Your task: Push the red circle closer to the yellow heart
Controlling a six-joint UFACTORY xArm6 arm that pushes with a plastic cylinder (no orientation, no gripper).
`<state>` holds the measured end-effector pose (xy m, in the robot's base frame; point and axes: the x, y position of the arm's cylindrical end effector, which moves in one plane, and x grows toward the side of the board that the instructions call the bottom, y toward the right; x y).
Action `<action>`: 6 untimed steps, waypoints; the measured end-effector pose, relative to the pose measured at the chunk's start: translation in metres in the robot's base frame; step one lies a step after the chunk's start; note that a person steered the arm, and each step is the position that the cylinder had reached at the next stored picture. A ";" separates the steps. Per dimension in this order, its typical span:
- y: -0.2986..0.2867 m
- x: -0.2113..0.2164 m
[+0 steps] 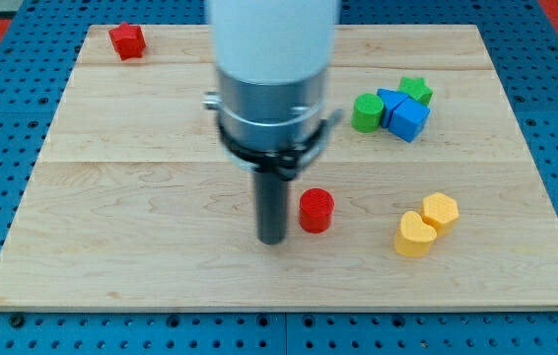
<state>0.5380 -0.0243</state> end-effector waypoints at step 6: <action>-0.165 -0.167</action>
